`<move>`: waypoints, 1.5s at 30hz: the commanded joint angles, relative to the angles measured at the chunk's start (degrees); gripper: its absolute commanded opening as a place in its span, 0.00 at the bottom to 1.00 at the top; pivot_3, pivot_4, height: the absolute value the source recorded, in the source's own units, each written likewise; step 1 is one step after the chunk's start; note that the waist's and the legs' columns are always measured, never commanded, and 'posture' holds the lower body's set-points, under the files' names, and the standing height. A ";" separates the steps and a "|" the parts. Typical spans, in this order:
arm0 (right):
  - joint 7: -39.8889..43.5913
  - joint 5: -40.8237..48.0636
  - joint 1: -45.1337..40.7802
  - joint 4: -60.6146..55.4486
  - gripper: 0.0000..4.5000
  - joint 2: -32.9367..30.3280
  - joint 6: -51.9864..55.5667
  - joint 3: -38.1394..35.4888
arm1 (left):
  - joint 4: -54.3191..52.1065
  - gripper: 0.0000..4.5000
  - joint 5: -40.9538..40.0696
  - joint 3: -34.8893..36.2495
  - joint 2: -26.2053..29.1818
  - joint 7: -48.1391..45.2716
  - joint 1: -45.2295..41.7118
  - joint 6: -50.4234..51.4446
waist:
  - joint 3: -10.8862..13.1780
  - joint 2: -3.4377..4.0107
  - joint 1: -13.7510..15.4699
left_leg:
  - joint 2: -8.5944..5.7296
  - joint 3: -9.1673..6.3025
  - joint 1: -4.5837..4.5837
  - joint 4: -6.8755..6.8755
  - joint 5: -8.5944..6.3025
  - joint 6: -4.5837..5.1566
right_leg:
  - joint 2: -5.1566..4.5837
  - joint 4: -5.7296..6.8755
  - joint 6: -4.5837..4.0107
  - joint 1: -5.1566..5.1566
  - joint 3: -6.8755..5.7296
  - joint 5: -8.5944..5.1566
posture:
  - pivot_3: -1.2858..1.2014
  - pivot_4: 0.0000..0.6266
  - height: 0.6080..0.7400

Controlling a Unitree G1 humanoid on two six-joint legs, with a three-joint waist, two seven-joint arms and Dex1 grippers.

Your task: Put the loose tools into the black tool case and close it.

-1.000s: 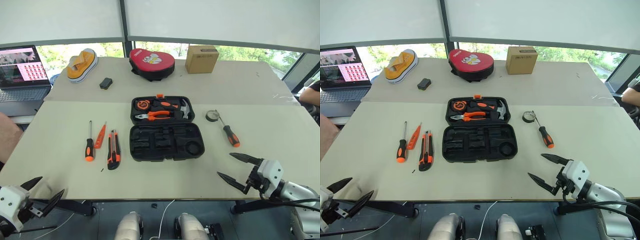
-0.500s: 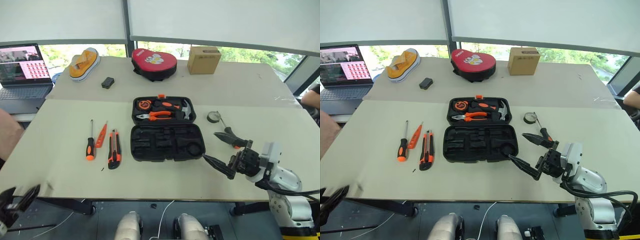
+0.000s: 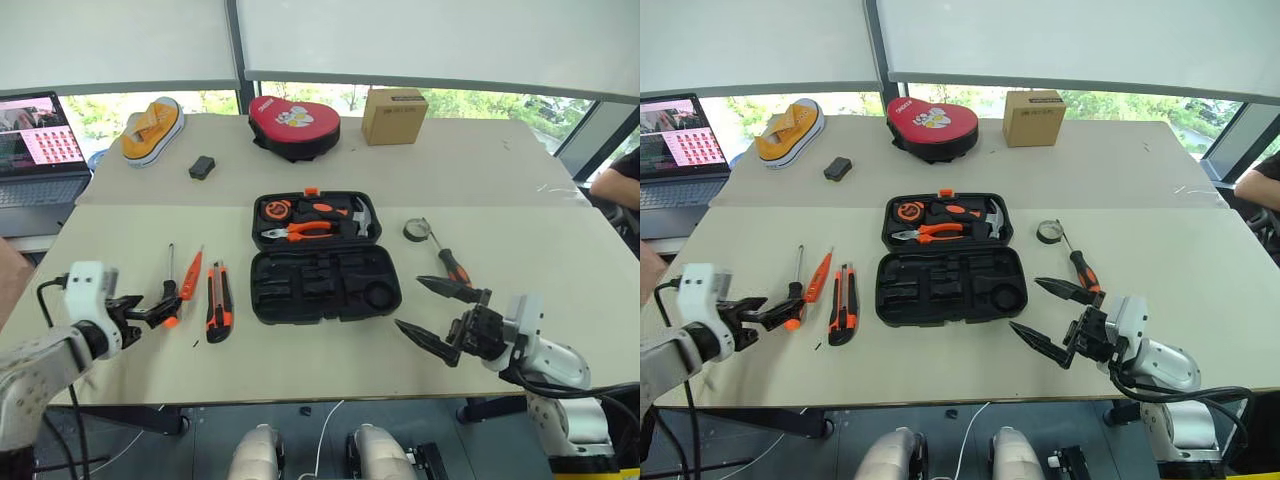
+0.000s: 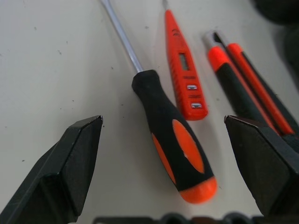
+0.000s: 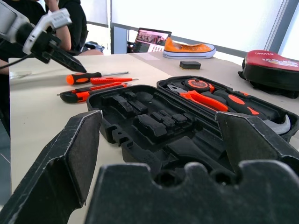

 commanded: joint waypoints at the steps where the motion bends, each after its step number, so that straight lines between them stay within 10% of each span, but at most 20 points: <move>1: -0.50 -0.33 0.39 -1.29 1.00 0.17 -1.73 -1.17 | 2.21 0.88 2.38 -2.72 -0.87 0.59 -3.18 1.62 | 0.00 0.00 0.06 | -0.01 0.00 -0.01 0.00 0.00 0.00 | -0.02 0.00 0.00 0.00 0.00 0.00 | 0.52 0.24 1.00; 11: -1.62 -0.29 1.07 -2.56 1.00 -0.42 -2.02 -2.86 | 3.00 0.15 4.22 6.73 5.63 -1.80 -1.44 5.46 | -0.03 0.09 -0.57 | 0.11 0.05 0.13 -0.05 0.00 -0.03 | -0.02 0.06 -0.08 0.00 0.05 0.00 | 0.52 0.24 1.00; 19: -2.99 0.25 -1.40 -2.61 1.00 -0.83 -1.19 -4.94 | 3.60 0.15 10.57 -2.75 15.22 -20.75 -8.06 -11.50 | 0.06 0.15 1.23 | -0.02 0.11 0.02 -0.07 0.02 -0.09 | -0.16 -0.02 -0.13 -0.08 -0.05 -0.02 | 0.52 0.24 1.00; 29: -3.41 -0.59 -7.75 3.53 1.00 -4.05 2.12 -5.84 | 20.01 0.15 33.07 -38.88 -2.12 -43.34 -35.12 -43.68 | 0.10 0.21 1.61 | -0.51 0.53 -0.26 0.10 0.10 0.09 | -0.16 -0.10 0.11 -0.04 0.07 0.10 | 0.52 0.24 1.00; 45: -7.22 -0.59 -6.17 -1.53 1.00 -2.36 3.73 -5.16 | 40.38 0.15 49.54 -45.09 -9.18 -43.85 -46.24 -57.05 | 0.13 0.18 1.10 | -0.59 0.28 -0.56 0.18 0.07 0.15 | -0.14 -0.09 0.41 -0.19 0.03 0.05 | 0.52 0.24 1.00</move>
